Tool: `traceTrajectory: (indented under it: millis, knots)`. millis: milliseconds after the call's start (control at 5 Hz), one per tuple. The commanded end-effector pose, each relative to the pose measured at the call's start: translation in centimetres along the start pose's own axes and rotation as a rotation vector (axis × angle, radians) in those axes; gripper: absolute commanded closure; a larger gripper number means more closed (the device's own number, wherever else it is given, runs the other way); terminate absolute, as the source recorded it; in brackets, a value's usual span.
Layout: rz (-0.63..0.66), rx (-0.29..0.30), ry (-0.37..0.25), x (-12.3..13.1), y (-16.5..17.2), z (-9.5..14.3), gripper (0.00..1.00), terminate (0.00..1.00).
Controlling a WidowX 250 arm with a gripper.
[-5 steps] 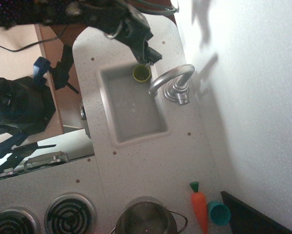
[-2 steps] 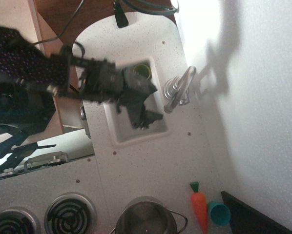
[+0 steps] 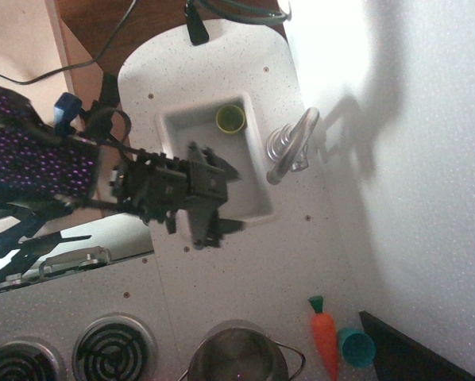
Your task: Turn faucet right
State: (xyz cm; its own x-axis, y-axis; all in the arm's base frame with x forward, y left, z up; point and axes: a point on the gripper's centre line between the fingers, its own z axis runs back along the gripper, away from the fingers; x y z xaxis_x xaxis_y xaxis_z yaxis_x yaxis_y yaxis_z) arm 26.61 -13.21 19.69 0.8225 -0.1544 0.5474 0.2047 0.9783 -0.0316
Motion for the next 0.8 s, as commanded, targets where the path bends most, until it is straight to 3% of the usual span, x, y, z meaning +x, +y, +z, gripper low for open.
traceTrajectory:
  millis: [0,200,400,600]
  knots:
    - [0.095,0.372,0.141,-1.0,4.6,3.3,0.00,0.00]
    - [0.030,0.629,0.110,-0.5,10.1,-0.9,0.00,0.00]
    - [-0.055,0.615,0.081,-0.2,12.6,-3.1,0.00,0.00]
    - [-0.026,0.571,-0.089,0.1,11.6,-5.1,0.00,0.00]
